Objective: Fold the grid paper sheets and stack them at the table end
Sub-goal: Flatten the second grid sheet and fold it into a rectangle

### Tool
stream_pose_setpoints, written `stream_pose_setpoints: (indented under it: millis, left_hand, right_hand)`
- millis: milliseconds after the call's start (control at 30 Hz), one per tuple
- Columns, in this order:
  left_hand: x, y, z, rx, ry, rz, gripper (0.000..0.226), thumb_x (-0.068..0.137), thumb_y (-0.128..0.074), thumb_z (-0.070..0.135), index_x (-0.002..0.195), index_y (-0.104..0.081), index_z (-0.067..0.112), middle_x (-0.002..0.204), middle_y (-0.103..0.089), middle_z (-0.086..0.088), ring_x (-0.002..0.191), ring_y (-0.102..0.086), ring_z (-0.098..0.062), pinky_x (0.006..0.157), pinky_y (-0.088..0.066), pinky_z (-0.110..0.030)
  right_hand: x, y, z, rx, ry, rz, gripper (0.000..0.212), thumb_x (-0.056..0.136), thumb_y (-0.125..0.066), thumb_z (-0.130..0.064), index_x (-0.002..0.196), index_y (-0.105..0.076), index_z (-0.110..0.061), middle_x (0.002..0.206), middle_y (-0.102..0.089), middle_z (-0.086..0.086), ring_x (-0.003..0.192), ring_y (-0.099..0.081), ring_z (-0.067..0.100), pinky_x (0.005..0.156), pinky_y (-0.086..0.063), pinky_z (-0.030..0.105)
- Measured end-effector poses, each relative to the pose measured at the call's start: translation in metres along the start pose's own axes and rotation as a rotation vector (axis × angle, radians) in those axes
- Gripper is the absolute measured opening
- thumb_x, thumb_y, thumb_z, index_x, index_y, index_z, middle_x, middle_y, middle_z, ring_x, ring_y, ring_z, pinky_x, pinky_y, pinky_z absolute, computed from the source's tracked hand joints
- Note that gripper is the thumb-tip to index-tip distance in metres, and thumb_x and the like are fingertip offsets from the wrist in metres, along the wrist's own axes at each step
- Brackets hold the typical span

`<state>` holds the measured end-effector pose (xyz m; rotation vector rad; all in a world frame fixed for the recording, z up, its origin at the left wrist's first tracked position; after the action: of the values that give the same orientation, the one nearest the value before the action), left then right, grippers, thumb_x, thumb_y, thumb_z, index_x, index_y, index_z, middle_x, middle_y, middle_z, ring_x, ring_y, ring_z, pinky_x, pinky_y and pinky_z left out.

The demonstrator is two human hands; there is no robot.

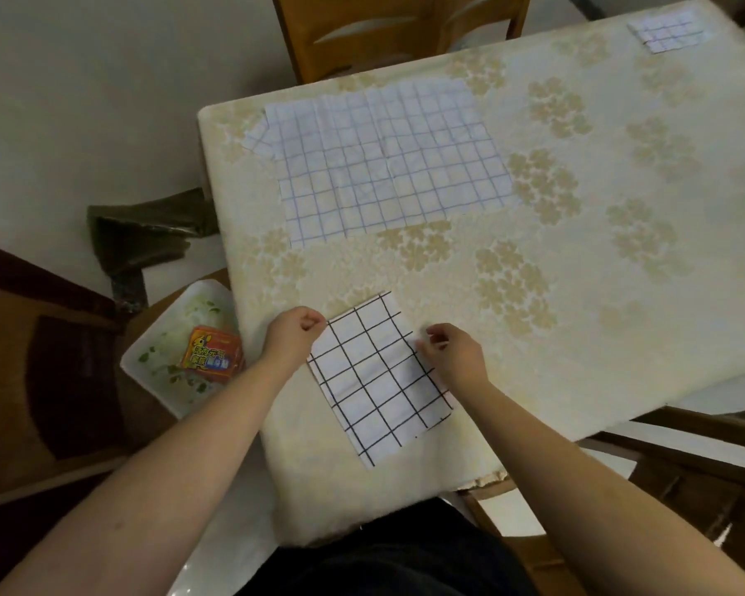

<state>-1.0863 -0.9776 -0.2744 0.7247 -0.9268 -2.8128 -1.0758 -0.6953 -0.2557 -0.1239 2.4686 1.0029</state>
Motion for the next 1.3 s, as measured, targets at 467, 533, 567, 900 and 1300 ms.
stream_pose_setpoints:
  millis: [467,533,567,900,1300]
  left_hand:
    - [-0.002,0.006,0.022,-0.032,-0.086,-0.067,0.014,0.092,-0.062,0.007,0.102,-0.071,0.011,0.095,-0.067,-0.003,0.087,-0.060,-0.010,0.075,-0.043,-0.011]
    - [-0.003,0.007,0.025,-0.042,-0.097,-0.065,0.012,0.092,-0.062,0.007,0.099,-0.071,0.011,0.094,-0.067,0.001,0.085,-0.059,-0.006,0.070,-0.040,-0.002]
    - [-0.003,0.009,0.026,-0.053,-0.100,-0.065,0.011,0.092,-0.062,0.008,0.097,-0.071,0.012,0.094,-0.067,0.003,0.086,-0.059,-0.006,0.070,-0.040,-0.001]
    - [0.001,0.012,0.022,-0.353,0.048,-0.098,0.019,0.092,-0.064,0.023,0.111,-0.063,0.026,0.105,-0.065,0.000,0.099,-0.060,-0.014,0.082,-0.049,-0.027]
    - [-0.074,-0.033,-0.028,-0.445,0.423,-0.345,0.058,0.092,-0.065,0.026,0.138,-0.033,0.012,0.130,-0.052,-0.007,0.110,-0.058,-0.023,0.079,-0.053,-0.030]
  right_hand:
    - [0.024,-0.007,-0.004,-0.076,-0.116,-0.185,0.048,0.079,-0.075,-0.047,0.114,-0.065,-0.015,0.110,-0.068,0.001,0.098,-0.063,0.019,0.080,-0.051,0.029]
    - [0.024,-0.009,-0.005,-0.055,-0.119,-0.211,0.048,0.078,-0.076,-0.047,0.112,-0.066,-0.014,0.105,-0.067,0.000,0.093,-0.062,0.017,0.080,-0.052,0.029]
    - [0.024,-0.009,-0.005,-0.050,-0.122,-0.223,0.048,0.078,-0.076,-0.047,0.112,-0.066,-0.014,0.103,-0.066,-0.001,0.091,-0.061,0.016,0.079,-0.052,0.028]
    - [0.020,-0.002,-0.001,0.019,-0.138,-0.238,0.031,0.081,-0.075,-0.039,0.091,-0.070,-0.010,0.076,-0.061,-0.003,0.068,-0.054,0.010,0.059,-0.039,0.022]
    - [-0.006,0.003,0.016,0.388,-0.160,-0.268,0.028,0.085,-0.074,-0.024,0.110,-0.067,-0.013,0.070,-0.058,-0.004,0.049,-0.050,0.000,0.048,-0.040,0.012]
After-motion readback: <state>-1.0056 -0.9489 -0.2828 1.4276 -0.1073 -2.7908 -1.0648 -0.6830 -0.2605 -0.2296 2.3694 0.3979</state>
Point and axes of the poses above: each hand's wrist, its own x-axis towards the middle knuckle, its own y-axis out of the back of the hand, z = x × y, the point moved 6 cm from there along x, towards the middle knuckle
